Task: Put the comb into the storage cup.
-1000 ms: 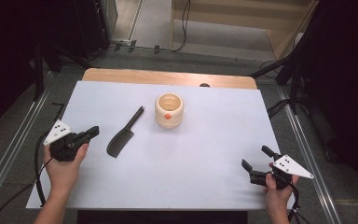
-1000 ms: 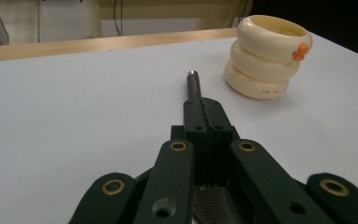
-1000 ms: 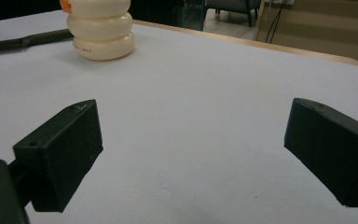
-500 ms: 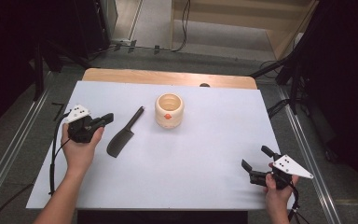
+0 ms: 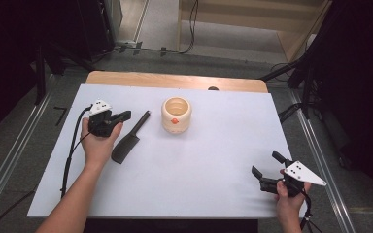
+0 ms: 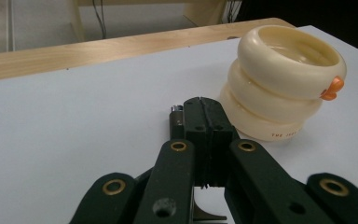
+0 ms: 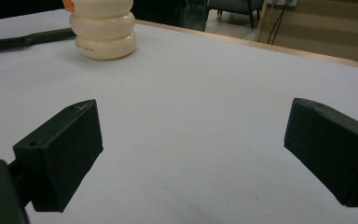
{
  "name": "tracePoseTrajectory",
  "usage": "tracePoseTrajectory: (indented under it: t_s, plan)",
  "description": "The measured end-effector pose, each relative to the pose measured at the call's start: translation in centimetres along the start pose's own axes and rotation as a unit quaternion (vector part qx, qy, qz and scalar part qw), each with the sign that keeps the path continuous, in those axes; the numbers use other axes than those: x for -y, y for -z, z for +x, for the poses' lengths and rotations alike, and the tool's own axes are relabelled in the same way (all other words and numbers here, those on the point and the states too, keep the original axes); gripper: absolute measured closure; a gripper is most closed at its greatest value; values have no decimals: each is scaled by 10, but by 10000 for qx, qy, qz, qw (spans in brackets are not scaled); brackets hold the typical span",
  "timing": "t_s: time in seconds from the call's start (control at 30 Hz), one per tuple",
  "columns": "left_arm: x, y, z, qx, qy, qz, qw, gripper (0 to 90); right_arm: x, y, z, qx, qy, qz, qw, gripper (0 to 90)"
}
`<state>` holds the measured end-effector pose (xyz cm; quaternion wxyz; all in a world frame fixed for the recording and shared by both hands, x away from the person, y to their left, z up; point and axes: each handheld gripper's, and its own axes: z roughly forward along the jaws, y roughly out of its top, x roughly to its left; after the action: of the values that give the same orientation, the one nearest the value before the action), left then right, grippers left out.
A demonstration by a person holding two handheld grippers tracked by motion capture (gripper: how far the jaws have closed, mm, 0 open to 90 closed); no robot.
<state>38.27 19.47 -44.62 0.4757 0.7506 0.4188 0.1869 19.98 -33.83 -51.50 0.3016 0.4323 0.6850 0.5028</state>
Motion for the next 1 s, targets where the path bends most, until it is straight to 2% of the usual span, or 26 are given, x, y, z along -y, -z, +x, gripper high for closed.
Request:
tracePoseTrajectory:
  t_s: [0.1,0.2,0.37,0.5,0.8,1.0]
  plan:
    - [-3,-8,-1,-46,75,117,9999,900,0,0,0,-15,19,7,10000,26]
    - [-7,-16,-1,-53,58,179,9998,900,0,0,0,5,21,0,10000,26]
    - [-10,-29,-1,-233,-41,345,9991,900,0,0,0,-1,28,-9,10000,27]
    - [-10,-36,-1,-231,-29,446,9987,900,0,0,0,-3,27,-1,10000,27]
    - [-2,-58,1,-275,226,867,9956,900,0,0,0,-9,45,0,10000,27]
    - [1,-65,0,-309,236,995,9943,900,0,0,0,6,20,-7,10000,30]
